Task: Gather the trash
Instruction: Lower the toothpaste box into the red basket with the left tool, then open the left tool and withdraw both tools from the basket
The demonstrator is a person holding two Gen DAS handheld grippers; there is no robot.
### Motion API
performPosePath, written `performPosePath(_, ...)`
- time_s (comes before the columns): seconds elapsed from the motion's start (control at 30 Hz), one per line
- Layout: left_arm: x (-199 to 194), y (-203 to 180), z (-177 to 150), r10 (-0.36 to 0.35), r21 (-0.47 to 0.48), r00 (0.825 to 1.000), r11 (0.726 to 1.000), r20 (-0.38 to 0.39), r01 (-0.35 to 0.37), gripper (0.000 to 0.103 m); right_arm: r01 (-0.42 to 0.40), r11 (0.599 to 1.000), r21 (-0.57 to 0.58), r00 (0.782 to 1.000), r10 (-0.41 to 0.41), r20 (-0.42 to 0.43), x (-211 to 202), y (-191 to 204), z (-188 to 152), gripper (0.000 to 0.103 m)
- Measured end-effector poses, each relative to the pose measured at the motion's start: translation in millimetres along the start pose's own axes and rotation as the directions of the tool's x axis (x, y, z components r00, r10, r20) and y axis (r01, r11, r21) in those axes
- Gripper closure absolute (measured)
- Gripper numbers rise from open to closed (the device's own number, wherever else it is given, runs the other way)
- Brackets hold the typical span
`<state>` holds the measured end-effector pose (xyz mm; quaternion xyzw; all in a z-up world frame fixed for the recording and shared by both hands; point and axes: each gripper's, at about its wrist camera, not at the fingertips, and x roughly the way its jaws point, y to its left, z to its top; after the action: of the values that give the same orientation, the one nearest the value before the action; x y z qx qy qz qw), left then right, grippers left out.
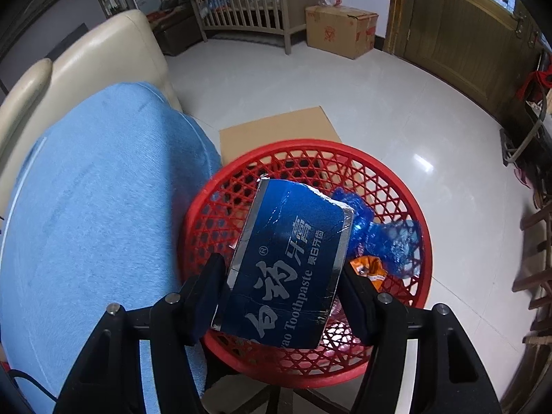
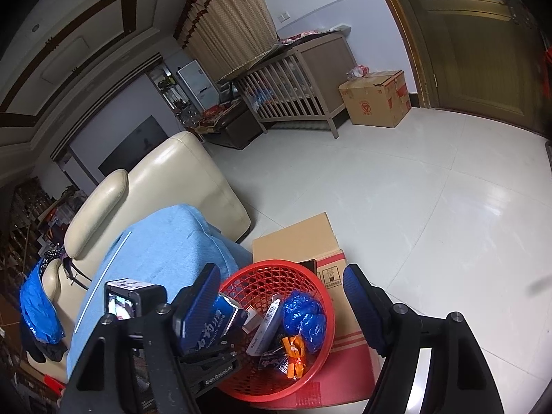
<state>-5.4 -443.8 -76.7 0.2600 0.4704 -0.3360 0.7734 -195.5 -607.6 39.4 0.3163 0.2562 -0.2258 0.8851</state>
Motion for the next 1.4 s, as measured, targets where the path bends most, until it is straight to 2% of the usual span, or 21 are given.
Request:
performPosePath(0.07, 4.2, -0.5, 1.3, -0.01, 0.006, 1.0, 1.0, -0.021, 0.011, 0.032, 0.0, 1.0, 0.0, 1.0, 0.0, 0.002, -0.4, 0.6, 0.2, 0.026)
performPosePath(0.17, 2.9, -2.6, 1.7, 0.0, 0.019, 1.0, 1.0, -0.01, 0.0, 0.026, -0.001, 1.0, -0.002, 1.0, 0.001, 0.002, -0.5, 2.9, 0.8, 0.025)
performPosePath(0.33, -10.9, 2.8, 2.0, -0.007, 0.022, 1.0, 1.0, 0.019, 0.007, 0.025, -0.006, 1.0, -0.015, 1.0, 0.006, 0.011, -4.1, 10.4, 3.6, 0.025)
performPosePath(0.57, -67.2, 46.2, -6.4, 0.012, -0.056, 0.988, 0.998, 0.155, -0.003, 0.025, 0.014, 0.998, -0.065, 0.999, -0.011, 0.033, -8.6, 32.5, 4.7, 0.02)
performPosePath(0.63, -82.8, 58.9, -10.9, 0.047, -0.074, 0.98, 0.997, 0.192, -0.033, 0.025, 0.036, 0.996, -0.087, 0.999, -0.034, 0.025, -5.6, 40.2, 2.2, 0.019)
performPosePath(0.73, -110.4, 84.3, -29.1, 0.097, -0.098, 0.963, 0.992, 0.25, -0.075, 0.025, 0.079, 0.985, -0.154, 0.997, -0.081, -0.006, 4.3, 57.9, -13.9, 0.019)
performPosePath(0.8, -123.7, 100.7, -43.3, 0.127, -0.132, 0.954, 0.987, 0.27, -0.094, 0.025, 0.08, 0.98, -0.185, 0.995, -0.091, -0.05, 12.9, 67.2, -29.7, 0.019)
performPosePath(0.9, -137.1, 126.2, -64.4, 0.135, -0.195, 0.951, 0.977, 0.279, -0.081, 0.025, 0.097, 0.971, -0.22, 0.987, -0.123, -0.107, 25.5, 81.3, -55.6, 0.019)
performPosePath(1.1, -148.3, 159.3, -106.8, 0.146, -0.275, 0.947, 0.959, 0.285, -0.066, 0.021, 0.153, 0.956, -0.252, 0.966, -0.198, -0.167, 38.0, 108.5, -114.7, 0.019)
performPosePath(1.23, -152.3, 176.5, -126.6, 0.162, -0.318, 0.948, 0.946, 0.273, -0.07, 0.021, 0.183, 0.942, -0.282, 0.956, -0.237, -0.174, 39.5, 122.6, -145.2, 0.019)
performPosePath(1.4, -153.1, 191.8, -143.2, 0.175, -0.362, 0.948, 0.929, 0.266, -0.07, 0.021, 0.188, 0.93, -0.316, 0.962, -0.239, -0.131, 33.6, 136.5, -151.2, 0.019)
